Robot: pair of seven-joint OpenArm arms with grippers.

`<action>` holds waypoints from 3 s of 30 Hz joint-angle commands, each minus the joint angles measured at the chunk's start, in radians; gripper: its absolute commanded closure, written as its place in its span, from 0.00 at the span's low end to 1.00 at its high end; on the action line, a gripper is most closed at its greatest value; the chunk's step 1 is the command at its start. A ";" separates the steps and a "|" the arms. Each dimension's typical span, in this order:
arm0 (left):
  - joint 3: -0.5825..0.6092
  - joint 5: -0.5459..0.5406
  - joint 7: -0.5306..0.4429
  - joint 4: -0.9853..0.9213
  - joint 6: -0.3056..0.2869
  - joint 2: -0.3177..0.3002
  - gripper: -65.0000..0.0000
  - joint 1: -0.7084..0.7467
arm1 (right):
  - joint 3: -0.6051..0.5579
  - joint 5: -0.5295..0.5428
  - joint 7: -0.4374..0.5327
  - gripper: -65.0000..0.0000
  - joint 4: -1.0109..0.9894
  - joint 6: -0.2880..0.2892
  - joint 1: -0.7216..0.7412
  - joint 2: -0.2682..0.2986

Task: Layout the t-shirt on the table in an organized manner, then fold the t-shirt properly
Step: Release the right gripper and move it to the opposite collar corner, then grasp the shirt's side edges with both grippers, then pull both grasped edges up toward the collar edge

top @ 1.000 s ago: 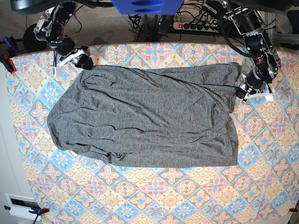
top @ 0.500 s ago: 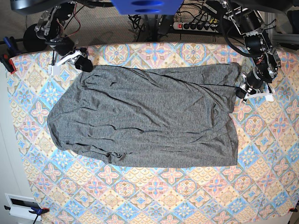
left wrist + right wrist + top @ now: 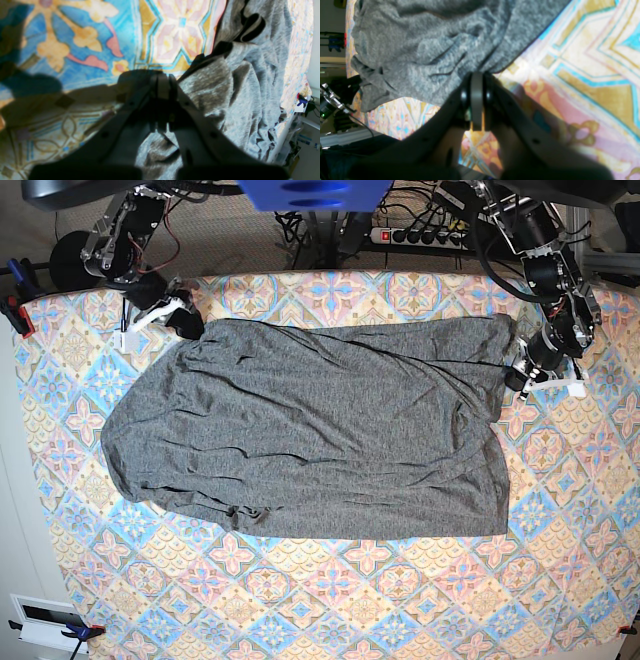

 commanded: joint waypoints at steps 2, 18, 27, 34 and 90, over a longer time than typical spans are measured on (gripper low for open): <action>0.002 0.042 -0.014 0.002 0.020 -0.007 1.00 -0.002 | 0.002 -0.029 -0.029 1.00 0.029 -0.004 -0.013 0.007; 0.145 0.043 -0.015 0.356 0.012 -0.070 1.00 -0.013 | 0.004 -0.029 -0.029 1.00 0.212 -0.004 -0.001 0.009; 0.223 0.040 -0.012 0.424 0.012 -0.067 1.00 -0.086 | 0.008 -0.029 -0.029 1.00 0.212 -0.004 0.073 0.010; 0.275 0.036 -0.014 0.445 0.012 -0.066 1.00 -0.134 | 0.010 -0.032 -0.029 1.00 0.209 -0.004 0.131 0.012; 0.433 0.040 -0.011 0.640 0.015 -0.359 1.00 0.274 | 0.094 -0.038 0.008 1.00 0.010 -0.139 0.326 0.029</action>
